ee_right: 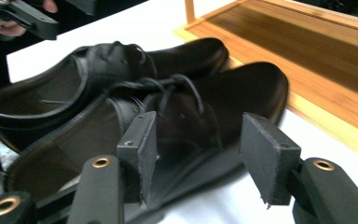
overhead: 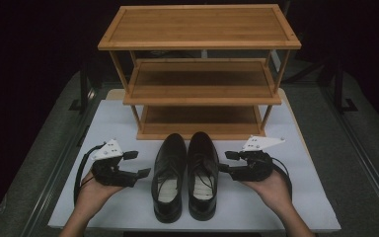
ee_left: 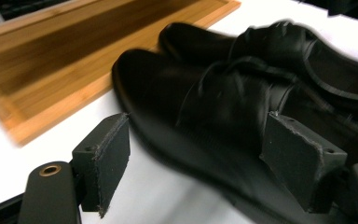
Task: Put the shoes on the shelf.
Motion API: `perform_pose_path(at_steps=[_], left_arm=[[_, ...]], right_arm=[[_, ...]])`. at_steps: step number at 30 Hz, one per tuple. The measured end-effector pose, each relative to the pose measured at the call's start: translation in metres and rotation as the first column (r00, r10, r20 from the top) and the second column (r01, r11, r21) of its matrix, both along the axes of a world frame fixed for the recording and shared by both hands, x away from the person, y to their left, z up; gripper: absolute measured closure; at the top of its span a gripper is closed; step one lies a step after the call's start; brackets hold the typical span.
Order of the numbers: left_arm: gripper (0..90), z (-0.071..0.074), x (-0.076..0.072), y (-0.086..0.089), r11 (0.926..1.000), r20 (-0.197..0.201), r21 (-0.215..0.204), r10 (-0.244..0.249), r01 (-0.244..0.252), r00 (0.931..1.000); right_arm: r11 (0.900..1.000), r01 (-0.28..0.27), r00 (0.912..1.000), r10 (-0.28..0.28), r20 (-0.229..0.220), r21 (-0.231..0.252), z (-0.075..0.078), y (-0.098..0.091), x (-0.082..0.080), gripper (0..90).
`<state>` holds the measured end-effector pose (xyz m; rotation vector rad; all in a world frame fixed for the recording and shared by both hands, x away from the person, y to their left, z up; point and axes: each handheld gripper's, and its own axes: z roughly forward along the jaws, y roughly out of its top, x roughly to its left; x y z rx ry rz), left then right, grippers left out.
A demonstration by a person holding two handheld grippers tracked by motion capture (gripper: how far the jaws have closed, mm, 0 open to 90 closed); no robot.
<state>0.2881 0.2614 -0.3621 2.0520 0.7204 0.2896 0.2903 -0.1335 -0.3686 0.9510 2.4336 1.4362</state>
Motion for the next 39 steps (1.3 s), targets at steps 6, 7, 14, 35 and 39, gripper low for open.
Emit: perform_pose_path(at_steps=[6, 7, 14, 35, 39], left_arm=[[22.9, 0.000, 0.009, -0.018, 0.9992, -0.001, -0.016, -0.037, 0.037, 0.9993], [22.9, 0.000, 0.011, -0.021, 0.9989, 0.000, -0.013, -0.045, 0.045, 0.9990], [22.9, -0.004, 0.017, -0.035, 0.9977, -0.008, -0.008, -0.067, 0.067, 0.9977], [58.2, -0.016, 0.008, -0.040, 0.9860, -0.029, 0.071, -0.149, 0.151, 0.9884], [67.6, -0.014, 0.006, -0.042, 0.9851, -0.026, 0.079, -0.151, 0.153, 0.9881]], right_arm=[[0.9994, -0.034, 0.9994, 0.034, -0.005, -0.003, 0.001, 0.015, 0.002, 45.0], [0.9993, -0.037, 0.9993, 0.037, -0.005, -0.007, 0.001, 0.017, 0.003, 45.0], [0.9985, -0.047, 0.9987, 0.046, -0.020, -0.027, -0.006, 0.028, 0.011, 45.0], [0.9945, -0.072, 0.9970, 0.070, -0.032, -0.075, -0.020, 0.041, 0.009, 60.1], [0.9945, -0.075, 0.9968, 0.072, -0.034, -0.073, -0.020, 0.042, 0.008, 67.9]])
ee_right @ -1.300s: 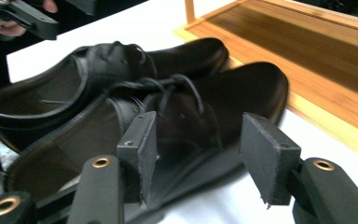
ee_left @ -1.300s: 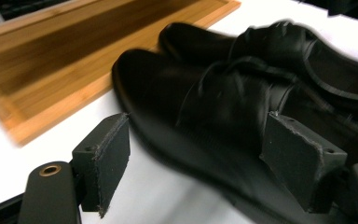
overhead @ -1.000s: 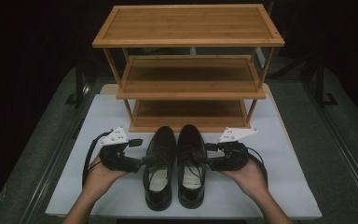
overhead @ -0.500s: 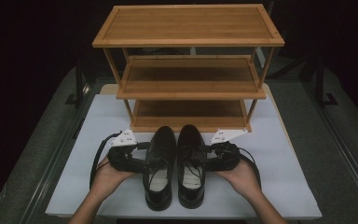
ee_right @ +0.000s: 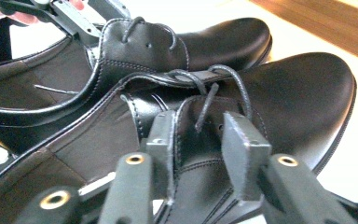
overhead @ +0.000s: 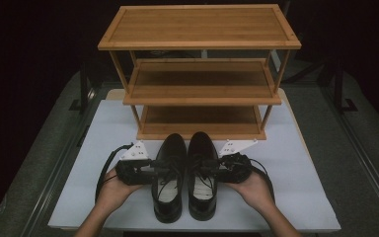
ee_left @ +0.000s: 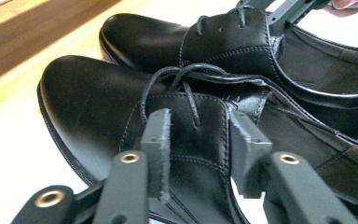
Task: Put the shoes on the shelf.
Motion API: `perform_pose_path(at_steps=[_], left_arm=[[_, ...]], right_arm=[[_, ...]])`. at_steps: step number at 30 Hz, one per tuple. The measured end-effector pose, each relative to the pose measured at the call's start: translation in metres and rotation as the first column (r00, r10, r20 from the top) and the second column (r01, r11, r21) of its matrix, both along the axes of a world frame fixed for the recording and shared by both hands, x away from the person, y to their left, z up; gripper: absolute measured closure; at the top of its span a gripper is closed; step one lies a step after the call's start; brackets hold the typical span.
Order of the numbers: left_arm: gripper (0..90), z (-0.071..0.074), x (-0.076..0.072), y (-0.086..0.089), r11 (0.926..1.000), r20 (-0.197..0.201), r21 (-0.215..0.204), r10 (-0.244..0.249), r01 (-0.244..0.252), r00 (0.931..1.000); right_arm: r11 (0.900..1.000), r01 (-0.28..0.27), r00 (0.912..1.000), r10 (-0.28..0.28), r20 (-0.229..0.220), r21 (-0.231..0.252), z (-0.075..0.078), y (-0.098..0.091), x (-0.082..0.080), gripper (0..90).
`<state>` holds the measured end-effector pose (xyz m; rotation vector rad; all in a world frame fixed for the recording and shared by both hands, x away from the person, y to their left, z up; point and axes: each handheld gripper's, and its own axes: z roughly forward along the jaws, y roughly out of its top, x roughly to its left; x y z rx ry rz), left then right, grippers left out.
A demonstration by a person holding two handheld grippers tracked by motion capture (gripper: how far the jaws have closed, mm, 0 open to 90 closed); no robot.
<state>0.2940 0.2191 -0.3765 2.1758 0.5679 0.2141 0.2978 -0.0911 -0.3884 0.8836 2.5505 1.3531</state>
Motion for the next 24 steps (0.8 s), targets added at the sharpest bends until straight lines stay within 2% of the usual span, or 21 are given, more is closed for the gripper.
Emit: perform_pose_path(at_steps=[3, 5, 8, 11, 17, 24], left_arm=[[80.1, 0.002, -0.003, -0.001, 0.9998, 0.022, 0.019, -0.003, 0.002, 0.9998], [85.5, 0.002, -0.004, -0.001, 0.9997, 0.018, 0.024, 0.004, -0.004, 0.9998], [87.0, 0.003, -0.006, -0.001, 0.9995, 0.026, 0.025, 0.020, -0.020, 0.9995], [87.3, 0.003, -0.006, 0.001, 0.9990, 0.021, 0.005, 0.045, -0.045, 0.9988], [87.4, 0.008, -0.008, 0.004, 0.9970, 0.053, 0.007, 0.076, -0.077, 0.9957], [87.8, 0.014, -0.007, 0.016, 0.9933, 0.048, -0.017, 0.115, -0.114, 0.9923]], right_arm=[[1.0000, -0.002, 0.9999, 0.003, 0.014, -0.007, 0.001, 0.001, -0.002, 79.3], [0.9998, 0.010, 0.9997, -0.010, 0.024, -0.017, 0.001, 0.002, -0.004, 85.6], [0.9998, 0.016, 0.9994, -0.015, 0.031, -0.011, 0.000, 0.002, -0.005, 86.3], [0.9996, 0.027, 0.9989, -0.027, 0.038, -0.001, 0.001, -0.001, -0.007, 86.5], [0.9976, 0.069, 0.9955, -0.069, 0.065, 0.007, 0.005, -0.006, -0.008, 86.7], [0.9957, 0.091, 0.9927, -0.092, 0.078, 0.015, 0.009, -0.016, -0.007, 86.9]])
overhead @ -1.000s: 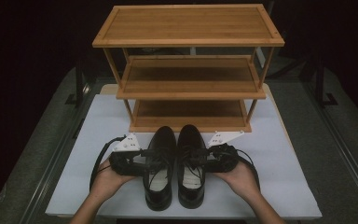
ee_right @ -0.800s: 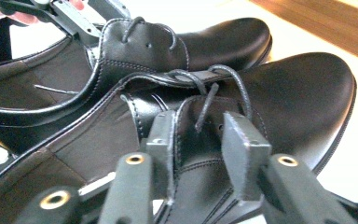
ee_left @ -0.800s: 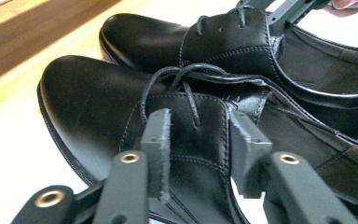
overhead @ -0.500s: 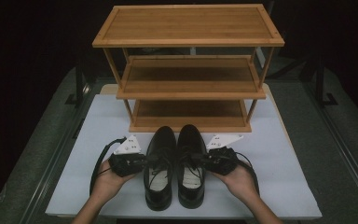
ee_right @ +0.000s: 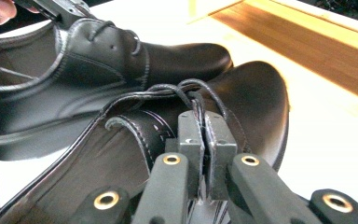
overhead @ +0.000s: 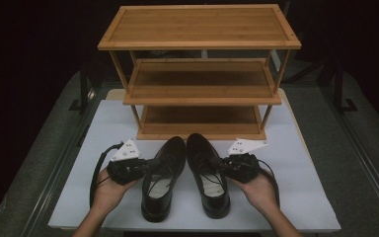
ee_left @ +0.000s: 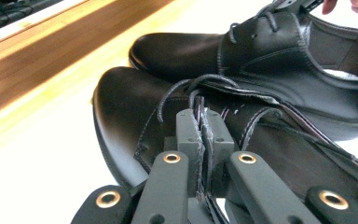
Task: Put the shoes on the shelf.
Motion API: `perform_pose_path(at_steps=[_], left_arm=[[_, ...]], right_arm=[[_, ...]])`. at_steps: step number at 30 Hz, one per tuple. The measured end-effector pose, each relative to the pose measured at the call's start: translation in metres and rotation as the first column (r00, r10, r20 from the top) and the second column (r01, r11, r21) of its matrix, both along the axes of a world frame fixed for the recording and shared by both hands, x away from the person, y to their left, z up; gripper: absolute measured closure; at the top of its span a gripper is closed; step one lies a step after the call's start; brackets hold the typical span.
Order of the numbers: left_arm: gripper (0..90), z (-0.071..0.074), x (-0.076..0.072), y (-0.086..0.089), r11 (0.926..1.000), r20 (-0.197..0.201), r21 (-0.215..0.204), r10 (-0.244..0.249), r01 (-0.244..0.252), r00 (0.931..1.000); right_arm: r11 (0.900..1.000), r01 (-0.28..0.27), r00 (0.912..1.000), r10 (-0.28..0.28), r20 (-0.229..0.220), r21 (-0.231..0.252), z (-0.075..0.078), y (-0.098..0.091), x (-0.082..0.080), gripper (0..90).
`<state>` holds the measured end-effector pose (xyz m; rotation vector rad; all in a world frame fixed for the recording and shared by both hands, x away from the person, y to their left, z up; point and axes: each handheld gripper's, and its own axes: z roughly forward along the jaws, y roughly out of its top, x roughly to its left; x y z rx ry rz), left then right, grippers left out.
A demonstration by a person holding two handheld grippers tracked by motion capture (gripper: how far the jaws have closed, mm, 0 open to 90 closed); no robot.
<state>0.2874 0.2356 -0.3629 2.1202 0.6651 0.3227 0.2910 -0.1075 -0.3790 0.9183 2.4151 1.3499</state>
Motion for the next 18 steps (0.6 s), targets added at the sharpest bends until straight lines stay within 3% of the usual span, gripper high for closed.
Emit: perform_pose_path(at_steps=[10, 18], left_arm=[[87.7, 0.010, 0.004, 0.004, 0.9994, 0.021, -0.032, 0.012, -0.011, 0.9997], [87.7, 0.020, 0.022, 0.000, 0.9990, 0.043, -0.041, 0.016, -0.014, 0.9990]], right_arm=[[0.9989, 0.016, 0.9999, -0.016, 0.003, 0.045, 0.010, -0.019, 0.002, 86.8], [0.9973, 0.046, 0.9989, -0.047, 0.008, 0.057, 0.022, -0.036, 0.016, 86.7]])
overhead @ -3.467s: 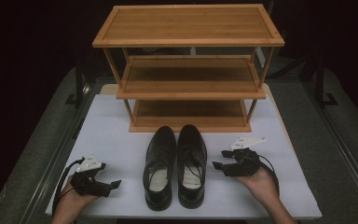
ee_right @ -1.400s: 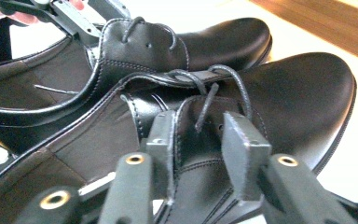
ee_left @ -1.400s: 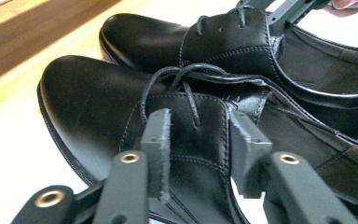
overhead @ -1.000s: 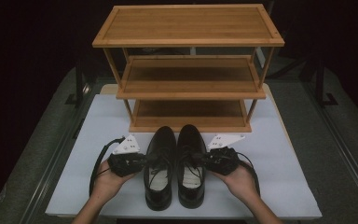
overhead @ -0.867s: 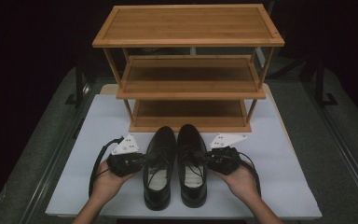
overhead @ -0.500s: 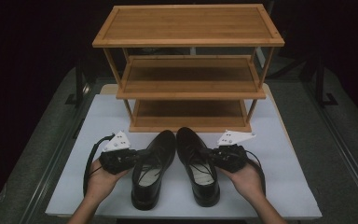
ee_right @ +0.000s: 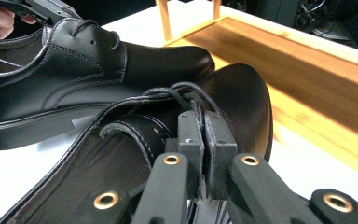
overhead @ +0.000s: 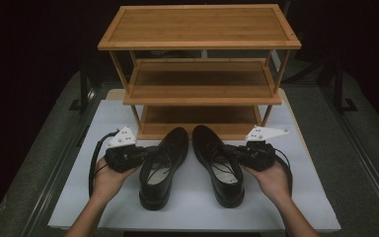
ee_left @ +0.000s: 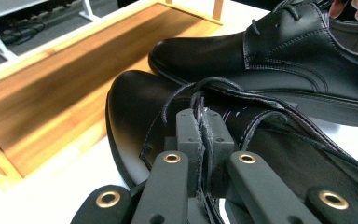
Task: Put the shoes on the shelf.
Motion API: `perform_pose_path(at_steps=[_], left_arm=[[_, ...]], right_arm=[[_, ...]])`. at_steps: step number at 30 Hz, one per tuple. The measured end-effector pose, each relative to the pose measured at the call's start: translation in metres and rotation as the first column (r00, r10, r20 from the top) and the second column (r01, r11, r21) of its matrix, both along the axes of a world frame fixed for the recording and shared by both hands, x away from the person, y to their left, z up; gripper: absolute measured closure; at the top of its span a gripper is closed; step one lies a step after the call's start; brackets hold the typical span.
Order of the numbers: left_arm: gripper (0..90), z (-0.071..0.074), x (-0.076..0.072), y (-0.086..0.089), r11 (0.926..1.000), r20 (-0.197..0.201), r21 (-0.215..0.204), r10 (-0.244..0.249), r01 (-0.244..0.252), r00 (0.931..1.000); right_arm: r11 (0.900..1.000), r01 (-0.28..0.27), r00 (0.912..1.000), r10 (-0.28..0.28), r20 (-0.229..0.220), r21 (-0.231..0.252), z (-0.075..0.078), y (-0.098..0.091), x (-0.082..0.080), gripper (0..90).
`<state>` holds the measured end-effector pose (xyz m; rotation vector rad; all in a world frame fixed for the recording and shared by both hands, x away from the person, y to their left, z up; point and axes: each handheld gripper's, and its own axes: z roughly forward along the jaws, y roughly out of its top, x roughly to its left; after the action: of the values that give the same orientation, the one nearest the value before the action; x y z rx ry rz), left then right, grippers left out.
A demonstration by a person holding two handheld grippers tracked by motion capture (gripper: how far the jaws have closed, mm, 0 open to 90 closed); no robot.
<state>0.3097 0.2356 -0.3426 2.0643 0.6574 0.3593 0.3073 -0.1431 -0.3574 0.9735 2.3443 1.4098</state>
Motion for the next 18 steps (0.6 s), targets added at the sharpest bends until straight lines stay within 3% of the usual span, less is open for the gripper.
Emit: perform_pose_path(at_steps=[7, 18], left_arm=[[87.7, 0.006, 0.024, -0.008, 0.9999, 0.030, -0.012, 0.005, -0.004, 0.9995], [87.7, -0.006, 0.062, -0.027, 0.9993, 0.037, -0.026, 0.026, -0.025, 0.9990]], right_arm=[[0.9993, 0.038, 0.9992, -0.038, 0.014, 0.003, 0.003, -0.010, 0.019, 86.7], [0.9963, 0.086, 0.9961, -0.086, 0.018, 0.001, 0.001, -0.011, 0.055, 86.7]])
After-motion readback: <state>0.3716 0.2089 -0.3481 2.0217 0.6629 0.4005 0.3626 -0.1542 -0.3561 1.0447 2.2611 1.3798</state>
